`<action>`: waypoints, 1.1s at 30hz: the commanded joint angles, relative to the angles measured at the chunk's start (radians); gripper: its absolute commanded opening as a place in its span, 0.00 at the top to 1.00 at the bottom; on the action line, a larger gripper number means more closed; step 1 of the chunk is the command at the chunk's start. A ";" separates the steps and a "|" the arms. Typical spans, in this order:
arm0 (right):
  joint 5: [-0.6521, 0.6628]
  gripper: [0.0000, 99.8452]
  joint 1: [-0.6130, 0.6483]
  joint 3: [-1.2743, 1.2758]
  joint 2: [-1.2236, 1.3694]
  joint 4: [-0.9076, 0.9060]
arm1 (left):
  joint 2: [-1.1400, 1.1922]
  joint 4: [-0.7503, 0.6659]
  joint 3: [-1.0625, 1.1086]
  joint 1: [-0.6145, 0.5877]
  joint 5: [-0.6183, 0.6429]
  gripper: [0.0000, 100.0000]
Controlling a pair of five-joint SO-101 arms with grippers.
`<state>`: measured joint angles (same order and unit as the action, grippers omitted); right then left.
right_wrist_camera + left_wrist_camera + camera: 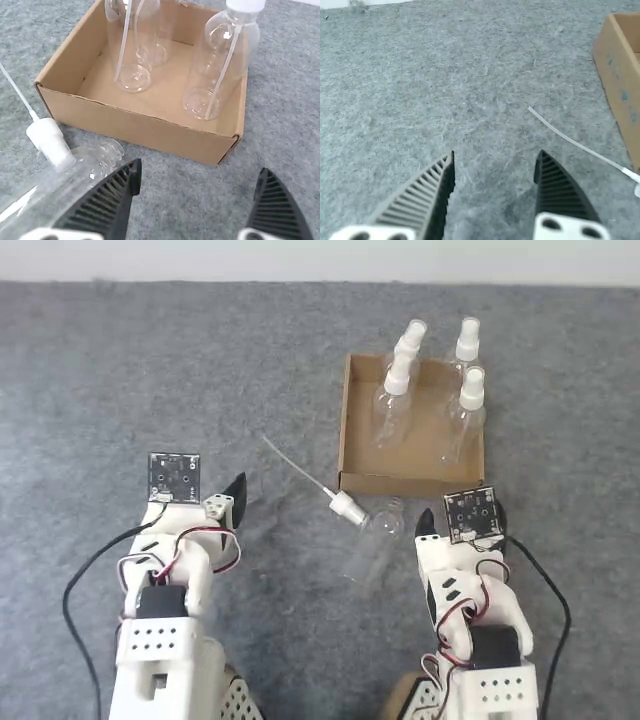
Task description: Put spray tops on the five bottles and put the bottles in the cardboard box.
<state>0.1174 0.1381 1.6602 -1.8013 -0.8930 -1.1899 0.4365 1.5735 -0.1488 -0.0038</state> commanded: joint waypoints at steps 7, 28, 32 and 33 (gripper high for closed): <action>0.018 0.69 0.007 0.023 -0.005 -0.004 | -0.017 -0.026 -0.010 0.003 0.008 0.76; 0.058 0.69 -0.056 -0.040 -0.008 -0.082 | -0.017 -0.026 -0.008 0.005 0.008 0.76; 0.129 0.69 -0.047 -0.229 0.002 -0.245 | -0.017 -0.026 -0.008 0.005 0.008 0.76; 0.132 0.69 -0.025 -0.279 0.004 -0.282 | -0.017 -0.026 -0.008 0.005 0.008 0.76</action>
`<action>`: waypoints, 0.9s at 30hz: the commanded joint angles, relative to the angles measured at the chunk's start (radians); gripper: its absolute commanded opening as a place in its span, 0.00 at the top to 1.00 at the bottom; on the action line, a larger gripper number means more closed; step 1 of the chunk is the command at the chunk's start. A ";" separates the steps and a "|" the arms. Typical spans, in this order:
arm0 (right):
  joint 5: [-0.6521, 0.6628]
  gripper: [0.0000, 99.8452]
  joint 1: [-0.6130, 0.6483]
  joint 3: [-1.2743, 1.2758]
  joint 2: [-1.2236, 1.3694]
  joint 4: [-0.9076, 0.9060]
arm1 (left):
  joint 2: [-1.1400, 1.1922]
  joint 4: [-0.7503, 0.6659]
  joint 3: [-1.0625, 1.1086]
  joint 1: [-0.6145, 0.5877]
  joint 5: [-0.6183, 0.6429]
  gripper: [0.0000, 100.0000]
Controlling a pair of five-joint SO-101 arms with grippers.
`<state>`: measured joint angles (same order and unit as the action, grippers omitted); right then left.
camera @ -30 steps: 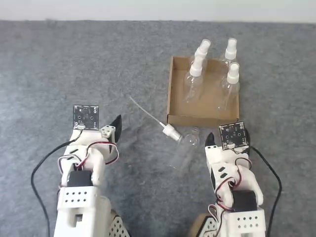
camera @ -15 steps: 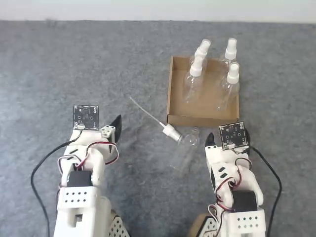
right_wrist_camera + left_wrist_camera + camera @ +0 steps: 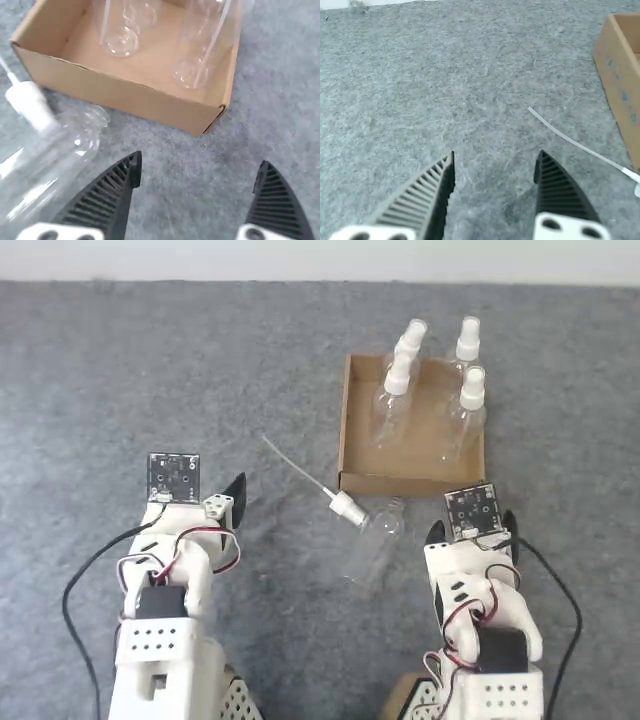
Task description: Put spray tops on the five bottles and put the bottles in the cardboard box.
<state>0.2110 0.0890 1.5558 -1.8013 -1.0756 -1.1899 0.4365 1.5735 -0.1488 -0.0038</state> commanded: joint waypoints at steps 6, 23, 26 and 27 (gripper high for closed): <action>0.040 0.69 0.110 -0.327 0.071 -0.163 | -0.017 -0.026 -0.008 0.005 0.008 0.76; -0.310 0.69 0.479 -0.773 1.171 -0.074 | -0.017 -0.026 -0.008 0.005 0.008 0.76; -0.496 0.69 0.522 -0.829 1.283 -0.074 | -0.017 -0.026 -0.008 0.005 0.008 0.76; -0.562 0.69 0.535 -0.847 1.319 -0.073 | -0.017 -0.026 -0.008 0.005 0.008 0.76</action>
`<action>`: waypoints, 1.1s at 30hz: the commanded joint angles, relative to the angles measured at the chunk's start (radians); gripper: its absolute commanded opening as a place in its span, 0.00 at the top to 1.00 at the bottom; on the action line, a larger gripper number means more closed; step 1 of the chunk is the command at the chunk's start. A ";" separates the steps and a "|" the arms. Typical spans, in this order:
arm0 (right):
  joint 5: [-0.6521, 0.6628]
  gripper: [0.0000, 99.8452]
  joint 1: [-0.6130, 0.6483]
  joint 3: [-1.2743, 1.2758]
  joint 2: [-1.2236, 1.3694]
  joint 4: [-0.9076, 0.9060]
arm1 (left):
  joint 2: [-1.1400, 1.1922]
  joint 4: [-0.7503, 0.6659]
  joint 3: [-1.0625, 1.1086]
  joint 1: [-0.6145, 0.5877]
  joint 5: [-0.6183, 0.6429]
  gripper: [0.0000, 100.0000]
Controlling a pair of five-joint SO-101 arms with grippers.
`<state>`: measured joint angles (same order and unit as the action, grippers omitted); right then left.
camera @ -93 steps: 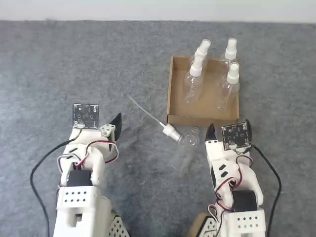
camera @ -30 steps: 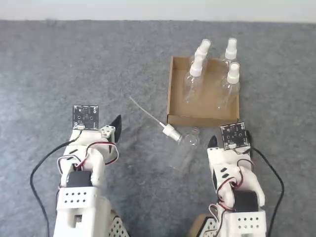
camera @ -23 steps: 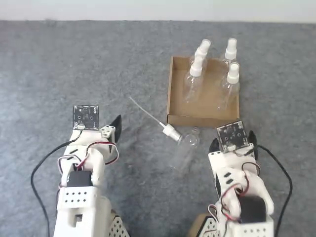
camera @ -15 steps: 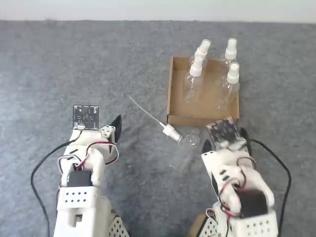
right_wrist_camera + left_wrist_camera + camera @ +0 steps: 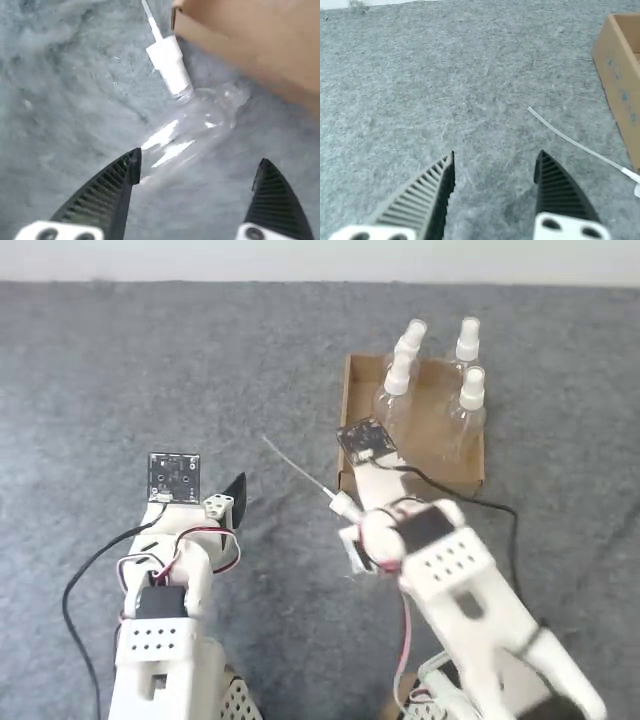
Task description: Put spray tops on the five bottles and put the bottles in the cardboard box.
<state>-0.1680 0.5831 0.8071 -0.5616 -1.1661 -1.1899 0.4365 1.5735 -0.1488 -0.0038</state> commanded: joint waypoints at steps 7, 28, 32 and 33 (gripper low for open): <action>-0.411 0.69 0.044 -0.124 0.226 0.093 | -0.017 -0.026 -0.008 0.005 0.008 0.76; -0.192 0.91 -0.012 -0.029 0.325 0.084 | -0.017 -0.026 -0.008 0.005 0.008 0.76; -0.061 0.96 -0.005 -0.034 0.323 0.084 | -0.017 -0.026 -0.008 0.005 0.008 0.76; -0.015 0.96 -0.005 -0.034 0.323 0.082 | -0.017 -0.026 -0.008 0.005 0.008 0.76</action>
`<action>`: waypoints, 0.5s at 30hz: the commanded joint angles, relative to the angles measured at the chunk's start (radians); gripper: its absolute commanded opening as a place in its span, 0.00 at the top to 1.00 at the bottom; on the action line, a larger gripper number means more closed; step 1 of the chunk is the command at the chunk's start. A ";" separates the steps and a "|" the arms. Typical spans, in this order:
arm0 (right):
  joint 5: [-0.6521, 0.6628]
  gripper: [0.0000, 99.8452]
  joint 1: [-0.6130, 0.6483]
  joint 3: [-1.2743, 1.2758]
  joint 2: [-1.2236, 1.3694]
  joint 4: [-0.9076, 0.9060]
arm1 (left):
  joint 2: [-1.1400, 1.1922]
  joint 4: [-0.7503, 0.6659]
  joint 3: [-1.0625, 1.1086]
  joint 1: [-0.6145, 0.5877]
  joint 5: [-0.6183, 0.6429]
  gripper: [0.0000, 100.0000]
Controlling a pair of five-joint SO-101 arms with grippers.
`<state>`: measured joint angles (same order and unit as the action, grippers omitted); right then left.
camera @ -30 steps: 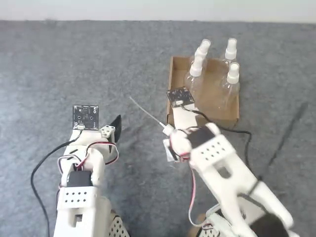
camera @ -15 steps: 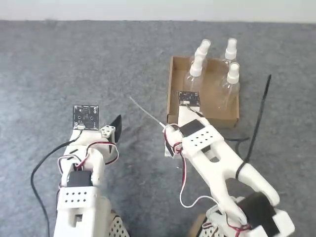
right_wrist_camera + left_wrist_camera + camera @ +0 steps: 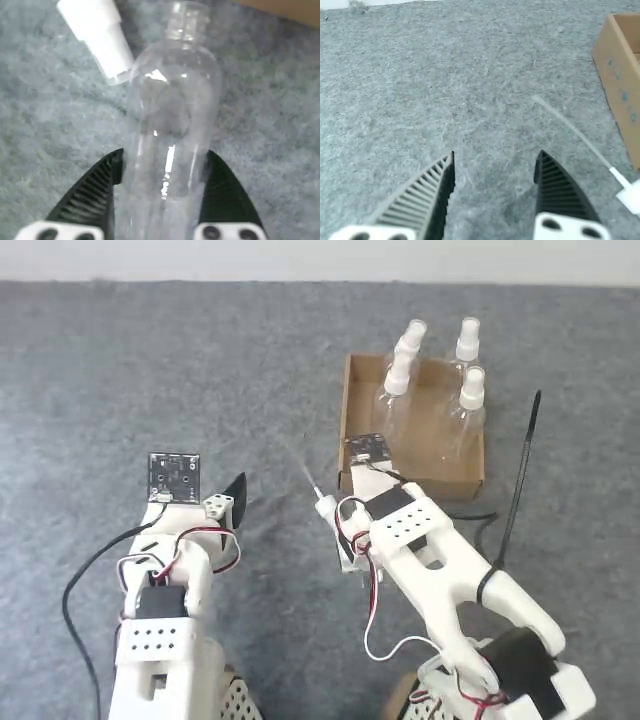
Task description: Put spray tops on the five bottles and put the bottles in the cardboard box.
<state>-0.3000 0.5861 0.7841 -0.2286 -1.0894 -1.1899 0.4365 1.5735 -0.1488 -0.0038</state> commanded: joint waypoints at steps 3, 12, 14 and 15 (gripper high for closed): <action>0.270 0.96 -0.015 -0.018 -0.012 -0.007 | -0.017 -0.026 -0.008 0.005 0.008 0.76; 0.486 0.97 -0.015 -0.084 -0.271 -0.217 | -0.017 -0.026 -0.008 0.005 0.008 0.76; 0.488 0.97 -0.016 -0.101 -0.364 -0.303 | -0.017 -0.026 -0.008 0.005 0.008 0.76; 0.500 0.97 -0.024 -0.106 -0.412 -0.337 | -0.017 -0.026 -0.008 0.005 0.008 0.76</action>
<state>0.1680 0.5861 0.7488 -0.4772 -1.3257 -1.1899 0.4365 1.5735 -0.1488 -0.0038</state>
